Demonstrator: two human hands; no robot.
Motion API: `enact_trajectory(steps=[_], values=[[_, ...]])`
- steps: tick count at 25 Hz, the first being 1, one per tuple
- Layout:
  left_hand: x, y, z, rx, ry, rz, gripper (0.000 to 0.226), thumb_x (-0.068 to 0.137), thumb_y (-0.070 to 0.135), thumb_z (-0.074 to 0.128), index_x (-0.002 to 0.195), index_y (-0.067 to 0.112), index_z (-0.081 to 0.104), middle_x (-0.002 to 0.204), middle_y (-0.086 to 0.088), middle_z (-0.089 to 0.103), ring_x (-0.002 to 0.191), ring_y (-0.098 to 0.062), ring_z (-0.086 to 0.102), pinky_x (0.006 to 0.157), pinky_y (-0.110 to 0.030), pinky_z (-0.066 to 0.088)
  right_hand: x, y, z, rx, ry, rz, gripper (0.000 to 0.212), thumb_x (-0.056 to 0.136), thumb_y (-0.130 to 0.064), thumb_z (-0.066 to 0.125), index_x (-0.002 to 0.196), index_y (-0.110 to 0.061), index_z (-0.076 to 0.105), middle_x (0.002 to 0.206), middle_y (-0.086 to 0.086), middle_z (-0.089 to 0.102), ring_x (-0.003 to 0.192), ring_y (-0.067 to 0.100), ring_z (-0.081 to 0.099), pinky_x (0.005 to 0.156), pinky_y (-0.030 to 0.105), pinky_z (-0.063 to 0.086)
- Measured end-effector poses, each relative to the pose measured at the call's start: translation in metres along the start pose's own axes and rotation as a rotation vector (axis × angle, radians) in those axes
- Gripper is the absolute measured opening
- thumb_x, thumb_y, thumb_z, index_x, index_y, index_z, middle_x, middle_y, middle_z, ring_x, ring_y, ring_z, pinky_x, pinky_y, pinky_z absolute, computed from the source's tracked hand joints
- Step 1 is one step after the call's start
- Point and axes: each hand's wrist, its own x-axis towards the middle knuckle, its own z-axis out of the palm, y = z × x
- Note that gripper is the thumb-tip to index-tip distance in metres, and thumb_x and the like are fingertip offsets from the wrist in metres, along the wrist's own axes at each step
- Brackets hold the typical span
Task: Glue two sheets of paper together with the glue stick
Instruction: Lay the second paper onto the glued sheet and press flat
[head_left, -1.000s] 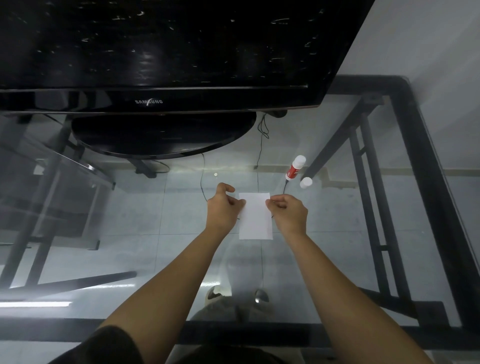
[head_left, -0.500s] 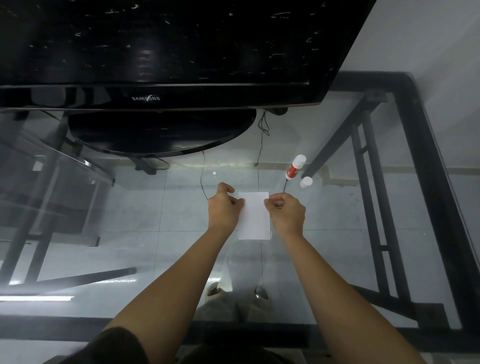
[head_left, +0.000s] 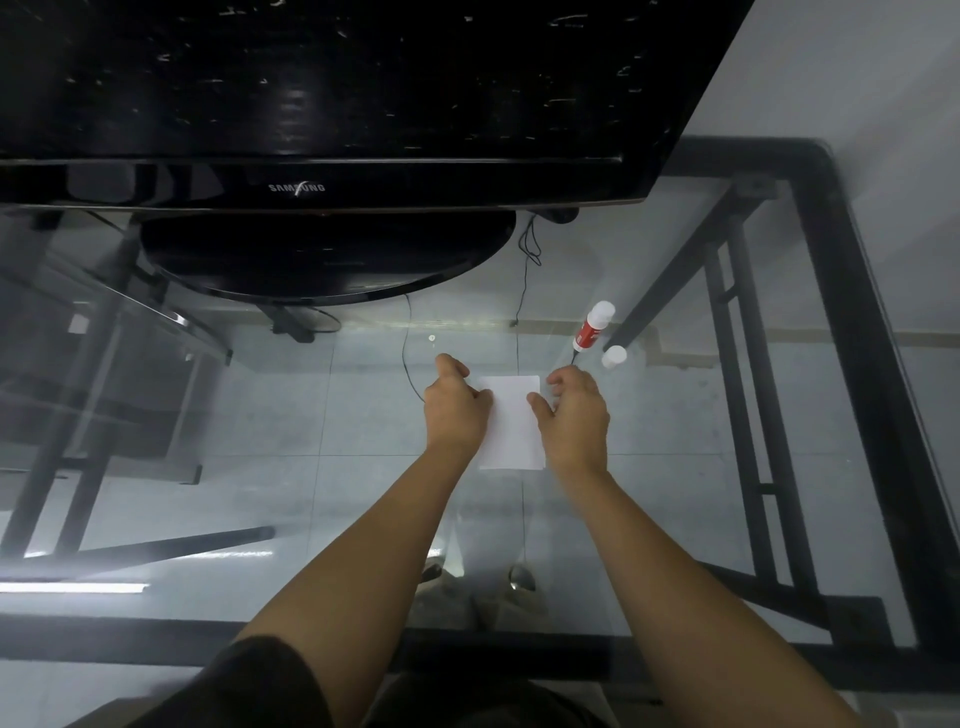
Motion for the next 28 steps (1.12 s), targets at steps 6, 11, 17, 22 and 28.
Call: enact_trajectory(steps=[6, 11, 17, 22, 28], values=[[0.007, 0.001, -0.002, 0.004, -0.022, -0.052, 0.033, 0.084, 0.012, 0.064, 0.109, 0.007, 0.042, 0.101, -0.019, 0.062, 0.082, -0.026, 0.058, 0.067, -0.030, 0.045, -0.009, 0.044, -0.010, -0.538, -0.446, -0.483, 0.059, 0.096, -0.047, 0.023, 0.146, -0.024, 0.005, 0.158, -0.003, 0.002, 0.144, 0.017, -0.002, 0.113, 0.038, -0.007], [0.011, -0.002, -0.006, 0.093, -0.034, -0.073, 0.026, 0.081, 0.020, 0.069, 0.093, 0.008, 0.050, 0.090, -0.015, 0.064, 0.078, -0.028, 0.065, 0.068, -0.032, 0.052, -0.008, 0.047, -0.006, -0.663, -0.471, -0.476, 0.065, 0.092, -0.055, 0.015, 0.145, -0.026, -0.009, 0.157, -0.004, -0.010, 0.143, 0.016, -0.012, 0.110, 0.042, -0.012], [-0.019, -0.021, -0.009, 0.095, -0.039, -0.056, 0.018, 0.079, 0.014, 0.068, 0.079, 0.007, 0.051, 0.083, -0.017, 0.067, 0.072, -0.027, 0.065, 0.059, -0.027, 0.050, -0.008, 0.045, -0.006, -0.695, -0.477, -0.462, 0.064, 0.093, -0.055, 0.013, 0.145, -0.025, -0.010, 0.157, -0.004, -0.011, 0.143, 0.017, -0.013, 0.111, 0.043, -0.010], [-0.049, -0.036, -0.014, 0.113, -0.099, -0.034, 0.019, 0.079, 0.013, 0.070, 0.079, 0.006, 0.052, 0.075, -0.014, 0.064, 0.071, -0.029, 0.064, 0.065, -0.035, 0.053, -0.008, 0.044, -0.006, -0.701, -0.488, -0.453, 0.065, 0.092, -0.056, 0.012, 0.144, -0.026, -0.012, 0.156, -0.004, -0.013, 0.143, 0.017, -0.014, 0.112, 0.044, -0.008], [-0.034, -0.033, -0.017, 0.221, -0.046, 0.370, 0.030, 0.086, 0.017, 0.062, 0.112, 0.008, 0.051, 0.110, -0.013, 0.059, 0.102, -0.028, 0.056, 0.080, -0.022, 0.045, -0.008, 0.043, -0.008, -0.686, -0.516, -0.451, 0.064, 0.093, -0.053, 0.012, 0.144, -0.024, -0.014, 0.156, -0.004, -0.015, 0.142, 0.016, -0.017, 0.113, 0.044, -0.008]])
